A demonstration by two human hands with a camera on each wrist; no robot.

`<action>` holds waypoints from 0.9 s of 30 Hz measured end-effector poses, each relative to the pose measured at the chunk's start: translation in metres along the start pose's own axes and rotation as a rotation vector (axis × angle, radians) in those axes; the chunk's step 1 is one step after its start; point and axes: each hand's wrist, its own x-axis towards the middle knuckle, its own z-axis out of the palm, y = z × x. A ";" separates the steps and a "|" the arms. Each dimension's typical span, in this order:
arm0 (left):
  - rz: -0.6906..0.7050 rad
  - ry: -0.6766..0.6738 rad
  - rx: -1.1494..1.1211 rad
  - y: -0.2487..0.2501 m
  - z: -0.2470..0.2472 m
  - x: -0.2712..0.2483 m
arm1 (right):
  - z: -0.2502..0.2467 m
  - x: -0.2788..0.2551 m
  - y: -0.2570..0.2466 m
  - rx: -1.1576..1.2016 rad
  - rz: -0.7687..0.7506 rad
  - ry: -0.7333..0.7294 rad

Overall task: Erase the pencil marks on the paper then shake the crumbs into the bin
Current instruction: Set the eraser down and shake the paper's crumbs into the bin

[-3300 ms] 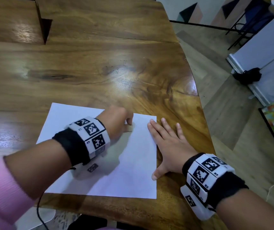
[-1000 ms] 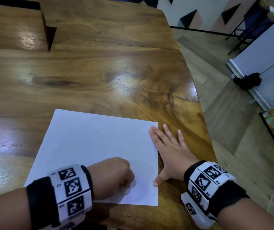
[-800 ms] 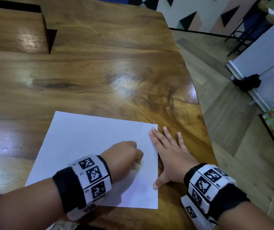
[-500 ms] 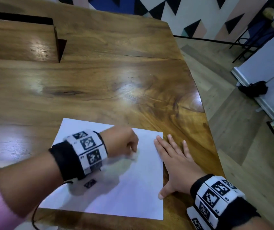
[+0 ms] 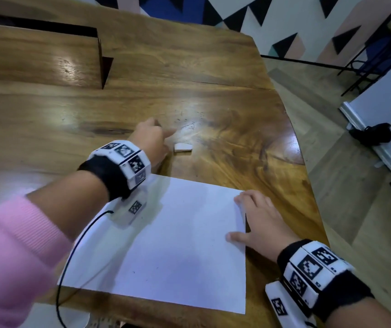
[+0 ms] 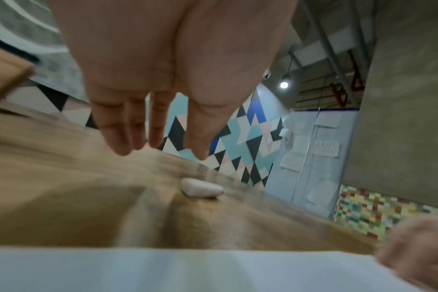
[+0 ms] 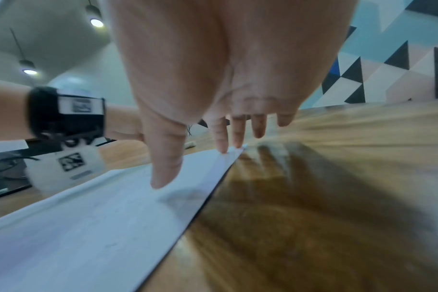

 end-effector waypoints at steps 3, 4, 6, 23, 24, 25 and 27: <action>-0.092 -0.013 0.046 -0.025 -0.010 -0.045 | 0.002 0.008 -0.006 0.016 0.085 0.046; -0.128 -0.066 0.090 -0.036 -0.009 -0.063 | 0.002 0.010 -0.008 -0.004 0.110 0.040; -0.183 -0.158 0.157 -0.054 -0.002 -0.101 | 0.001 0.015 -0.011 -0.051 0.151 0.021; -0.046 -0.152 0.225 -0.103 0.041 -0.193 | -0.002 0.024 -0.024 0.195 0.227 -0.035; -0.039 -0.153 0.226 -0.104 0.040 -0.196 | -0.003 0.022 -0.024 0.245 0.216 -0.030; -0.045 -0.169 0.222 -0.104 0.036 -0.200 | -0.004 0.021 -0.025 0.287 0.204 -0.032; -0.063 -0.152 0.154 -0.105 0.030 -0.204 | -0.007 0.021 -0.026 0.363 0.177 -0.056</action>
